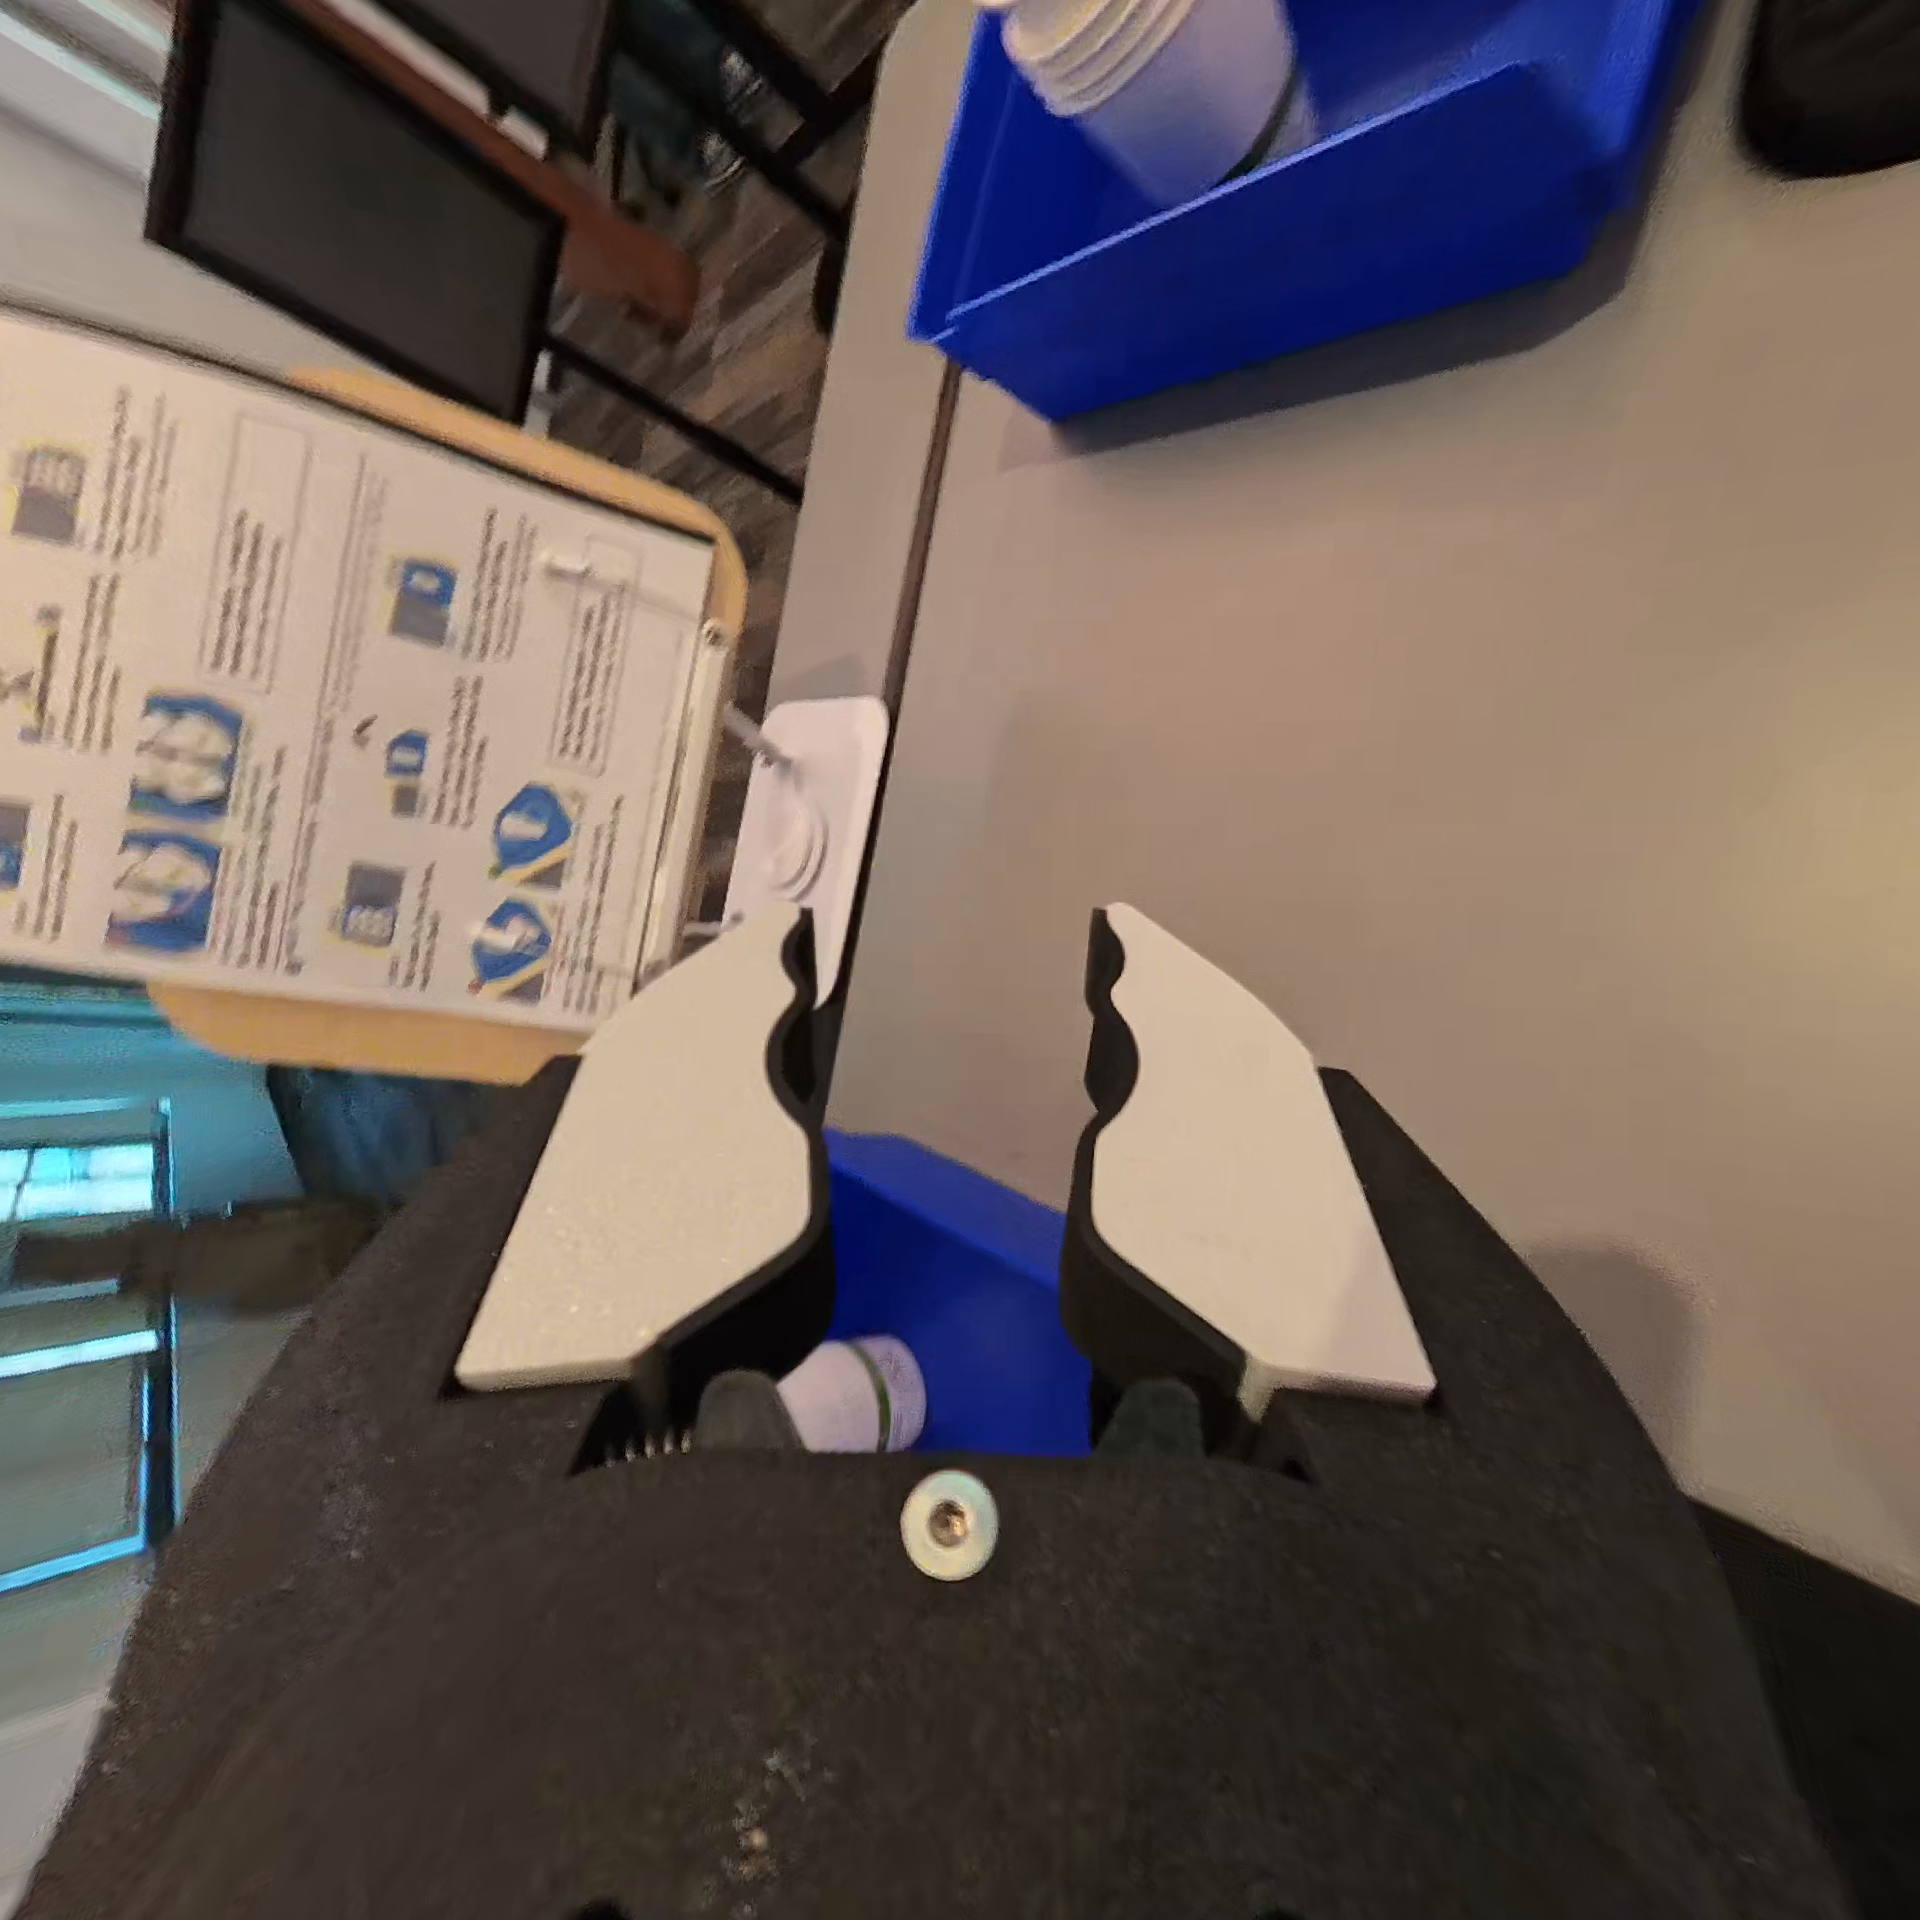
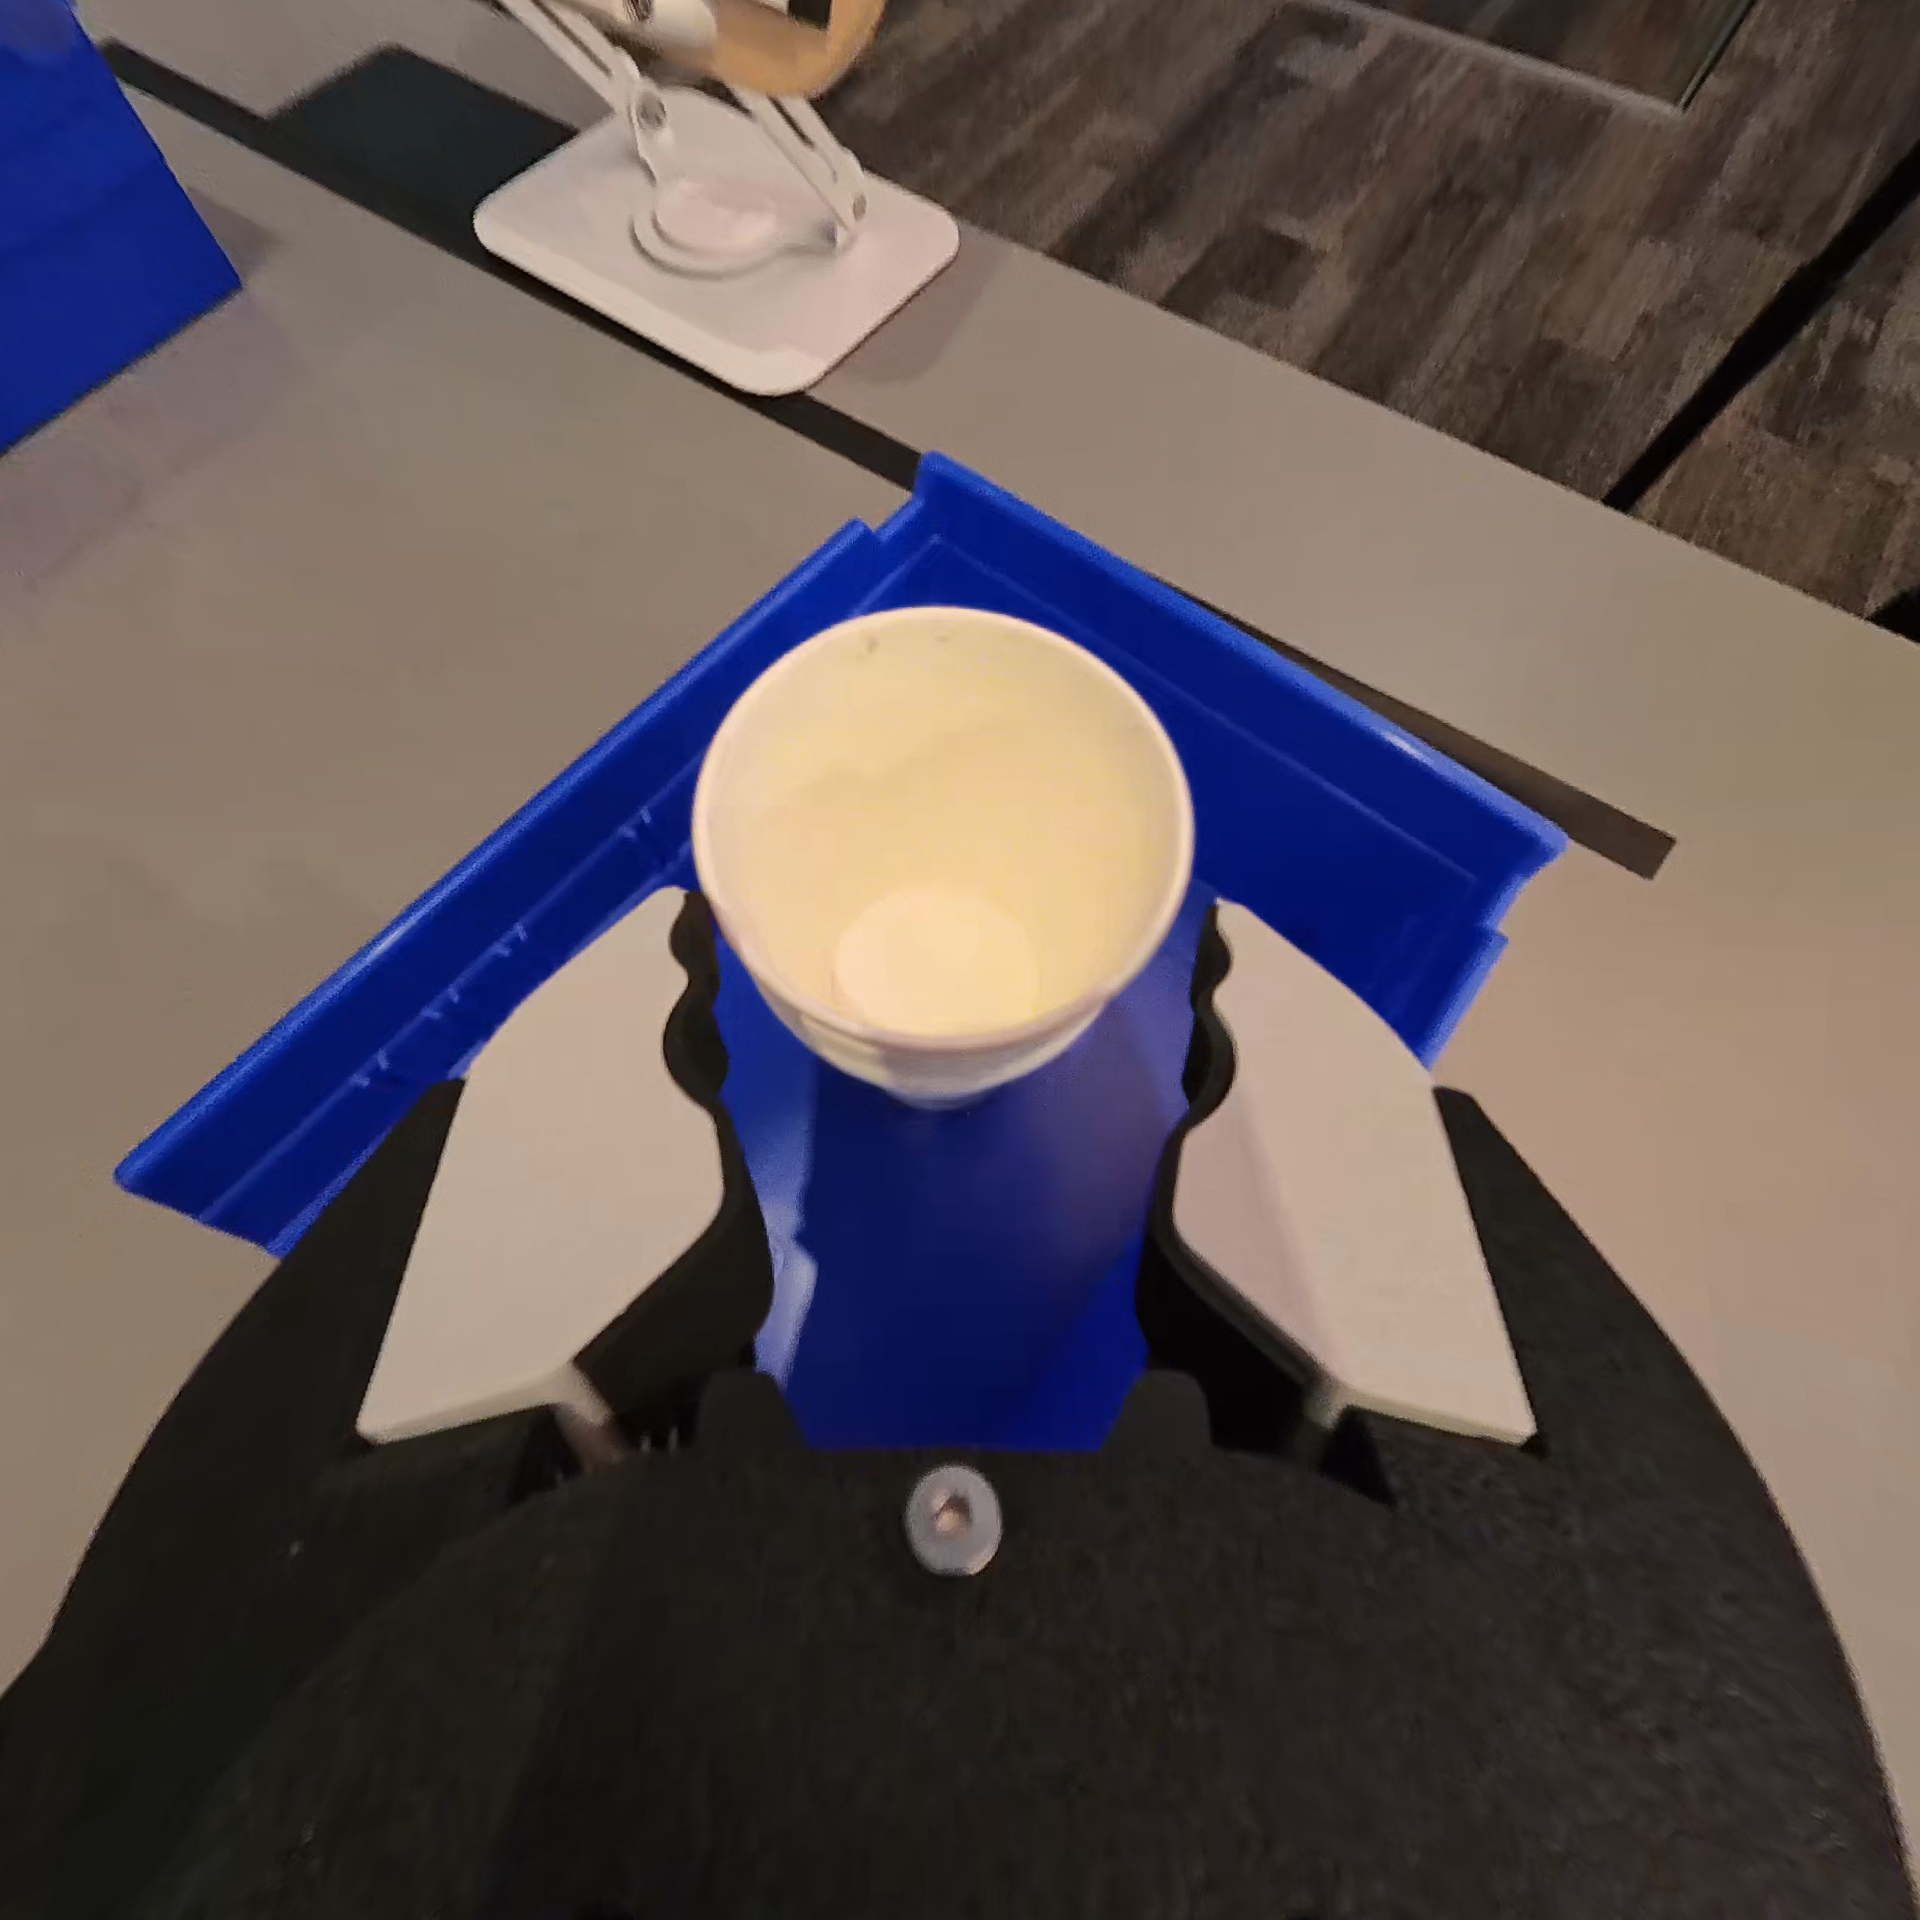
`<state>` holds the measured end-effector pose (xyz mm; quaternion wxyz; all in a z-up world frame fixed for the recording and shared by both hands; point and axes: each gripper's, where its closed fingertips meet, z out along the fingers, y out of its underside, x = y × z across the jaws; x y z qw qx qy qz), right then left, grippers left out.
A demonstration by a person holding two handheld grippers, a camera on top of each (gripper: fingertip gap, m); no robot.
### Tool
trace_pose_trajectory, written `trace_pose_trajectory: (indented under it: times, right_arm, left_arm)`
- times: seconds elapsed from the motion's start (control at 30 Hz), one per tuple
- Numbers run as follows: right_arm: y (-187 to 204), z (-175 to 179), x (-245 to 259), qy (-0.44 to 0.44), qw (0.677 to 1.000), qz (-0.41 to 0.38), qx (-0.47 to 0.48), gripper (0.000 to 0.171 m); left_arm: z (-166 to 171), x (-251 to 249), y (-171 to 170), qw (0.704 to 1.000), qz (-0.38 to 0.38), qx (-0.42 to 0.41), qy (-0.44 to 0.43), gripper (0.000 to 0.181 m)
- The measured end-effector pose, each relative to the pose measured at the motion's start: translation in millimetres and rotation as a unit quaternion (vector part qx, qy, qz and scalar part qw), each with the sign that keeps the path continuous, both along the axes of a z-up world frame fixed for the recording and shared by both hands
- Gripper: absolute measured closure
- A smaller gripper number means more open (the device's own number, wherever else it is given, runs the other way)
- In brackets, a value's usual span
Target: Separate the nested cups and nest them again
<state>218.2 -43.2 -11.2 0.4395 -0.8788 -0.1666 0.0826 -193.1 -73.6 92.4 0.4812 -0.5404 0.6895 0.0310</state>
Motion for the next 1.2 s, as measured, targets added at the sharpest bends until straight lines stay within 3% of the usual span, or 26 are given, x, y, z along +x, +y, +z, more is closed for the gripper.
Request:
trace_pose_trajectory:
  times: [0.13, 0.3, 0.53, 0.8, 0.9, 0.97, 1.2]
  right_arm:
    - [-14.2, 9.5, 9.7, -0.037, 0.999, -0.017, -0.005, 0.084]
    - [-22.1, 40.1, 5.0, -0.026, 0.998, -0.016, 0.046, 0.087]
    - [-19.1, 36.1, -1.6, -0.032, 0.999, -0.002, 0.042, 0.088]
    - [-16.0, 22.9, 0.1, -0.040, 0.999, -0.002, 0.015, 0.089]
    - [-15.5, 22.7, -0.3, -0.041, 0.999, 0.000, 0.015, 0.090]
    - [-15.3, 22.3, -0.5, -0.041, 0.999, 0.001, 0.014, 0.090]
    - [-15.5, 22.4, -0.1, -0.047, 0.999, 0.000, 0.011, 0.091]
  left_arm:
    - [7.0, -64.9, 60.8, 0.993, 0.117, -0.004, 0.014, 0.134]
    - [-47.9, -163.5, 148.3, 0.950, 0.279, -0.062, 0.125, 0.131]
    - [-129.1, -212.7, 221.1, 0.900, 0.360, -0.127, 0.209, 0.138]
    - [-161.2, -209.6, 239.7, 0.884, 0.373, -0.180, 0.215, 0.144]
    - [-168.0, -212.9, 239.3, 0.874, 0.388, -0.212, 0.201, 0.157]
    - [-169.4, -211.1, 238.2, 0.877, 0.385, -0.223, 0.182, 0.171]
    - [-156.7, -210.4, 220.5, 0.885, 0.367, -0.234, 0.165, 0.180]
